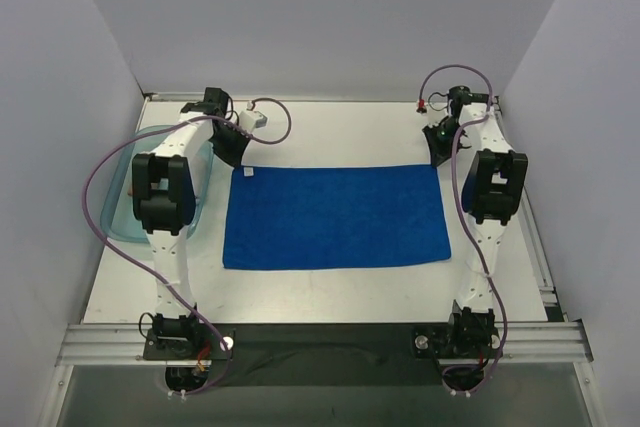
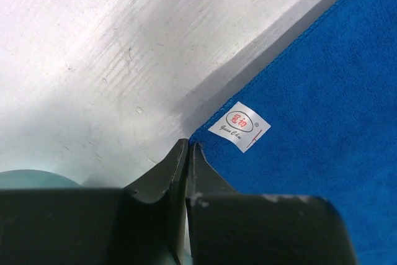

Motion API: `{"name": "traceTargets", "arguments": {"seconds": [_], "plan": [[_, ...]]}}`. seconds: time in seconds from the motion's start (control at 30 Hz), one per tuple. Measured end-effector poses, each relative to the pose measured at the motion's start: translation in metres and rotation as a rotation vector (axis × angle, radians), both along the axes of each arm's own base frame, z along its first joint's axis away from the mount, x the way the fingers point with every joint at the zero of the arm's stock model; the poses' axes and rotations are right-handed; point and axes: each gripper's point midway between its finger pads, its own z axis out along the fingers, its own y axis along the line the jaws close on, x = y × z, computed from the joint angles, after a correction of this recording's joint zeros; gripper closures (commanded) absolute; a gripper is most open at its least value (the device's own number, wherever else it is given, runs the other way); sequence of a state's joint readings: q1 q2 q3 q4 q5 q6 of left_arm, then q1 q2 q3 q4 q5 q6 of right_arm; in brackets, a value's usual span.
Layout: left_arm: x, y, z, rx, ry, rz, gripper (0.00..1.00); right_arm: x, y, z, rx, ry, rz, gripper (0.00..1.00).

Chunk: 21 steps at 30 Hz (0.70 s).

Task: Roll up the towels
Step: Fold the towel

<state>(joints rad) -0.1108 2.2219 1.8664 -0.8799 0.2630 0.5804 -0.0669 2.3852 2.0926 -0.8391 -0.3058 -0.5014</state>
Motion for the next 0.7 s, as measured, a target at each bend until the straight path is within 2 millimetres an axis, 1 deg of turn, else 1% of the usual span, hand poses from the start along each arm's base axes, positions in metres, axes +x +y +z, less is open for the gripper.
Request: {"name": "traceTargets", "arguments": {"seconds": [0.1, 0.17, 0.23, 0.3, 0.4, 0.5, 0.57, 0.7], "plan": [[0.0, 0.001, 0.001, -0.02, 0.003, 0.004, 1.0, 0.001, 0.0, 0.005, 0.011, -0.013, -0.002, 1.0], [-0.003, 0.003, 0.006, -0.034, -0.001, 0.006, 1.0, 0.001, 0.0, 0.012, 0.02, -0.025, -0.001, 1.0], [-0.01, 0.006, 0.012, -0.044, -0.002, 0.003, 1.0, -0.004, 0.001, 0.02, 0.027, -0.038, 0.006, 1.0], [-0.019, 0.009, 0.022, -0.052, -0.01, -0.002, 1.0, -0.013, 0.001, 0.03, 0.033, -0.044, 0.016, 1.0], [-0.036, 0.011, 0.038, -0.062, -0.02, -0.023, 1.0, -0.027, 0.001, 0.045, 0.041, -0.057, 0.031, 1.0], [-0.056, 0.01, 0.051, -0.075, -0.022, -0.054, 1.0, -0.043, 0.002, 0.056, 0.046, -0.063, 0.05, 1.0], [-0.072, 0.009, 0.056, -0.082, -0.015, -0.076, 1.0, -0.06, 0.003, 0.058, 0.047, -0.048, 0.071, 1.0], [-0.109, 0.011, 0.055, -0.082, 0.032, -0.117, 1.0, -0.093, 0.004, 0.051, 0.051, 0.003, 0.106, 1.0]]}}
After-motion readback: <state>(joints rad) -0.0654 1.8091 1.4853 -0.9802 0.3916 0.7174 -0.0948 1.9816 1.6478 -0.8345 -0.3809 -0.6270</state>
